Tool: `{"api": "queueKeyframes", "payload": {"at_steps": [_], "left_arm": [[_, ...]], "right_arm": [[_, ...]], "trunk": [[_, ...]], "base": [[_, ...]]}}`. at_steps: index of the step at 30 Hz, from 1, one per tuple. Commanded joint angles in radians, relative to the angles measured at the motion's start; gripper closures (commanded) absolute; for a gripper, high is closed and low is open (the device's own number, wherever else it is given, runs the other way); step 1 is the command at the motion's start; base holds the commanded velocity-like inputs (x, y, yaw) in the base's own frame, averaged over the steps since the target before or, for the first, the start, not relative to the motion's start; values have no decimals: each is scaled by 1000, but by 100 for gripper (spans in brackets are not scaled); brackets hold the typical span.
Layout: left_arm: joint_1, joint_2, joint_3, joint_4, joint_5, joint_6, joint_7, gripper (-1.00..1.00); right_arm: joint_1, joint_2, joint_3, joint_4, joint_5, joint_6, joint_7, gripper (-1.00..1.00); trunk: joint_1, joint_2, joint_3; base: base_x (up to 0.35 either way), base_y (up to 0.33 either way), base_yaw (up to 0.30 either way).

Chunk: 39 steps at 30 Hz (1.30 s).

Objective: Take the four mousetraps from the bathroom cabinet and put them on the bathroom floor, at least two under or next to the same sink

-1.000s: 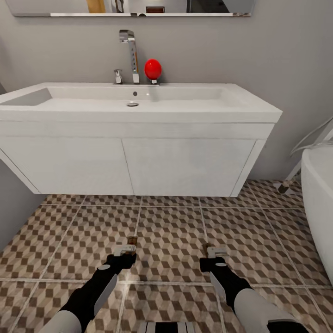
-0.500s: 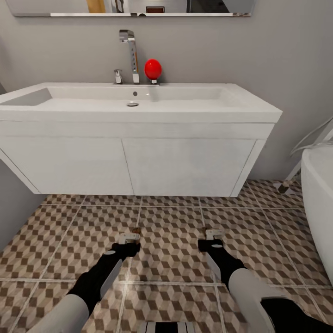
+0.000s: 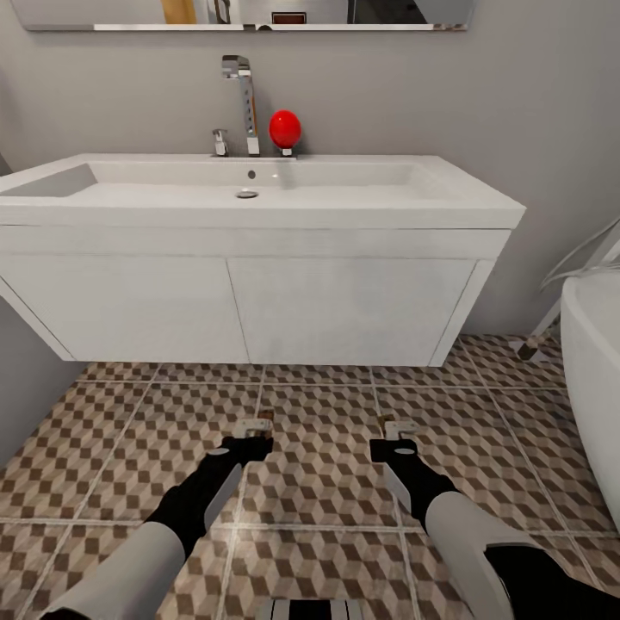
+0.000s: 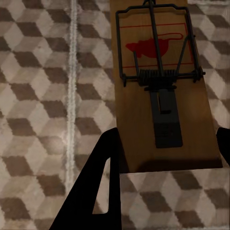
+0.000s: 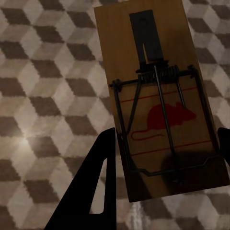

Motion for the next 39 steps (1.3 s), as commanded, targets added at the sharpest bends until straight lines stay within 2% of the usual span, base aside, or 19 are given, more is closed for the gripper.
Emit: {"api": "queueKeyframes", "payload": {"at_steps": [1, 3, 39], "left_arm": [[0, -2, -5, -3, 10, 4, 15, 100], [-1, -6, -4, -4, 12, 4, 23, 100], [-1, 0, -16, -23, -1, -24, 20, 100]], "right_arm": [[0, 1, -1, -2, 3, 7, -3, 100], [0, 2, -2, -2, 3, 6, -5, 100], [0, 6, -4, -3, 9, -6, -6, 100]], "trunk": [[0, 0, -1], [0, 0, -1], [16, -9, -140]], "base": [[0, 0, 0], [0, 0, 0], [0, 0, 0]]}}
